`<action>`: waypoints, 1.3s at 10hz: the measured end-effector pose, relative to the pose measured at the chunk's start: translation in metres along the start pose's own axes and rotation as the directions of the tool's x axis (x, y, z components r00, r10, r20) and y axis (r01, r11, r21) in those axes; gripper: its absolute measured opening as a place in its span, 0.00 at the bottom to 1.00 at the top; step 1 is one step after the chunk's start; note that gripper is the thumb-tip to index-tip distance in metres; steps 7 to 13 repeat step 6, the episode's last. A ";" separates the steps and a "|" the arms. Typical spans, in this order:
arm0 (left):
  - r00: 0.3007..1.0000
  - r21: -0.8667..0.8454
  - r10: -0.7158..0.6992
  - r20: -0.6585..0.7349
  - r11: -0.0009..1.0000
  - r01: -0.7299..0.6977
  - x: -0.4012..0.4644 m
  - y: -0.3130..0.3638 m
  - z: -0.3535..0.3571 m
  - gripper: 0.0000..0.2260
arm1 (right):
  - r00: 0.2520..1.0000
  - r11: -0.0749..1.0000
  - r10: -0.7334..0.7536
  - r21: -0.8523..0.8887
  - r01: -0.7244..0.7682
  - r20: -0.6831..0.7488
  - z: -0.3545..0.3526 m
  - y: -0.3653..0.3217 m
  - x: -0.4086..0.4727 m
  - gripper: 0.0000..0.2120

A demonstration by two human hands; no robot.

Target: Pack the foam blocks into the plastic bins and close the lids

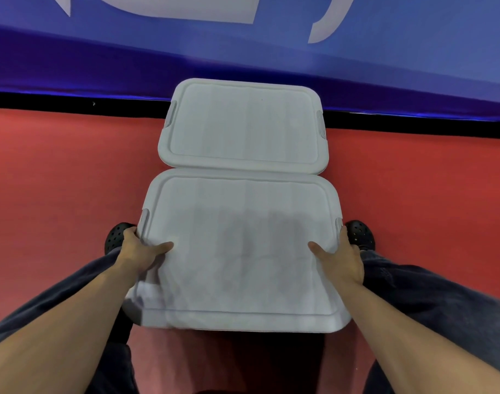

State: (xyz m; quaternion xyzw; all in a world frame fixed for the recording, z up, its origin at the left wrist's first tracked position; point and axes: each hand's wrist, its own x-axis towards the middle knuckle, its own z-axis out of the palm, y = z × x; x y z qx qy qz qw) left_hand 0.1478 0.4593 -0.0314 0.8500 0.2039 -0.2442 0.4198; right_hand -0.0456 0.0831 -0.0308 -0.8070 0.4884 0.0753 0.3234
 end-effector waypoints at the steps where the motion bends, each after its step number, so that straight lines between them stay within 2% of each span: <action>1: 1.000 0.013 0.010 -0.005 1.000 -0.010 0.002 0.002 0.001 0.43 | 1.000 1.000 -0.002 0.011 0.002 -0.012 0.000 -0.003 0.002 0.47; 3: 1.000 0.099 -0.001 0.014 0.995 -0.001 0.006 0.003 0.001 0.44 | 1.000 1.000 -0.012 0.012 0.012 -0.009 0.000 0.000 0.006 0.48; 4: 0.999 0.198 0.038 0.004 0.979 -0.038 -0.003 0.008 -0.002 0.44 | 1.000 0.997 -0.020 -0.073 0.020 -0.008 0.000 -0.003 0.006 0.48; 5: 0.985 0.428 0.168 -0.037 0.893 -0.137 -0.013 0.009 0.003 0.47 | 0.985 0.974 -0.161 -0.169 0.148 -0.062 -0.002 -0.009 0.001 0.44; 6: 0.919 0.572 0.394 -0.022 0.759 -0.312 -0.037 0.026 0.006 0.40 | 0.950 0.934 -0.310 -0.200 0.296 -0.046 -0.010 -0.026 -0.010 0.38; 13: 0.919 0.572 0.394 -0.022 0.759 -0.312 -0.037 0.026 0.006 0.40 | 0.950 0.934 -0.310 -0.200 0.296 -0.046 -0.010 -0.026 -0.010 0.38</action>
